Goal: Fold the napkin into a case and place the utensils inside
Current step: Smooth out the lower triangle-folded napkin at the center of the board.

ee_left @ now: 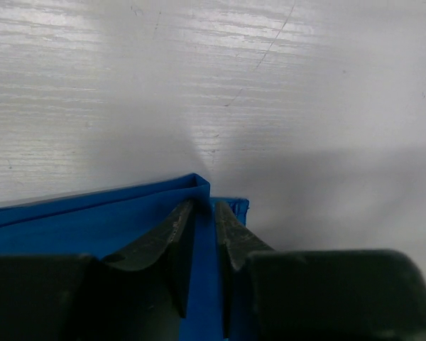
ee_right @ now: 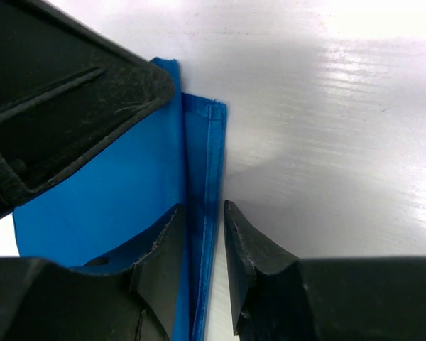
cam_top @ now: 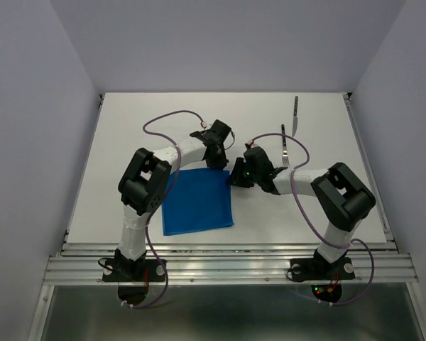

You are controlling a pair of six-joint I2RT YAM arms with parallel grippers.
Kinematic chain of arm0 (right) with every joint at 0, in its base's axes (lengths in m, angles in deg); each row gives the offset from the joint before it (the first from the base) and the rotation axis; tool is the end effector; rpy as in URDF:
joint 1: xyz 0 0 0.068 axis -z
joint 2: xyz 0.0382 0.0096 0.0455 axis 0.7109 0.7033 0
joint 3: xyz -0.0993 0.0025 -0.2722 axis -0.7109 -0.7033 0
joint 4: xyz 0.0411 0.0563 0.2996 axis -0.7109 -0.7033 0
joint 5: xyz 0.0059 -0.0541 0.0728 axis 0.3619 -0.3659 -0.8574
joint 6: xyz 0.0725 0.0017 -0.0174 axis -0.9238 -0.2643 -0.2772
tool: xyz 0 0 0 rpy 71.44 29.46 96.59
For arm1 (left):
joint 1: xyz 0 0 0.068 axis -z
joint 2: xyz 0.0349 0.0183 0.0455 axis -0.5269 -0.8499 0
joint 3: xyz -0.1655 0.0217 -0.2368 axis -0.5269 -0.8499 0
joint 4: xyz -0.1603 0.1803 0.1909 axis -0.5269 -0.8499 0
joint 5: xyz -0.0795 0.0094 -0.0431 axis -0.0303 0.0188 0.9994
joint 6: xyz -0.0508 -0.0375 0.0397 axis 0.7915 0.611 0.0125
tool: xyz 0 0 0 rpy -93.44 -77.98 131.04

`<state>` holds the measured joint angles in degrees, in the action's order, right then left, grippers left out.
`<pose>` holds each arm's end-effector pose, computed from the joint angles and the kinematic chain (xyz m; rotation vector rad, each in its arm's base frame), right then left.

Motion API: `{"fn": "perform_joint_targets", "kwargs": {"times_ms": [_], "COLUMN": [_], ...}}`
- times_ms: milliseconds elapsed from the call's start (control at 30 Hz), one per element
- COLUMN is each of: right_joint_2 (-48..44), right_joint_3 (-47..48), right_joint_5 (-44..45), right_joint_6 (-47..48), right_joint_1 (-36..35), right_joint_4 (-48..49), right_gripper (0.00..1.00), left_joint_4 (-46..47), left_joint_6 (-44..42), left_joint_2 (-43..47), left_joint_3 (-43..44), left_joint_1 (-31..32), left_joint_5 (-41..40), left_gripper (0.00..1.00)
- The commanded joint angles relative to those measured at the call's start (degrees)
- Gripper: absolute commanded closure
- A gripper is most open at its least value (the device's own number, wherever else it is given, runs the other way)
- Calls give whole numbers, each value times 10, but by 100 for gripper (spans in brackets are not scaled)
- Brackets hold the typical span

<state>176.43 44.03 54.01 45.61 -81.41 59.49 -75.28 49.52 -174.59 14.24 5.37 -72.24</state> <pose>0.3249 0.2415 0.1046 0.0593 2.4194 0.7247 0.4100 -0.3069 0.1517 -0.0715 2.5721 -0.4756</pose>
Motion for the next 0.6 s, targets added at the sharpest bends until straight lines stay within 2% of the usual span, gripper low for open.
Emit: {"fn": "perform_joint_targets", "kwargs": {"times_ms": [0, 100, 567], "right_joint_2": [17, 19, 67], "right_joint_3": [13, 18, 79], "right_joint_5": [22, 26, 30], "right_joint_6": [-10, -11, 28], "right_joint_1": [12, 23, 28], "right_joint_4": [-7, -7, -47], "right_gripper": [66, 66, 66], "left_joint_4": [-7, -7, -12], "left_joint_6": [-3, -4, -9], "left_joint_2": [-7, -13, -23], "left_joint_3": [25, 22, 26], "left_joint_1": [2, 2, 1], "left_joint_5": [-7, -7, -12], "left_gripper": [75, 88, 100]}}
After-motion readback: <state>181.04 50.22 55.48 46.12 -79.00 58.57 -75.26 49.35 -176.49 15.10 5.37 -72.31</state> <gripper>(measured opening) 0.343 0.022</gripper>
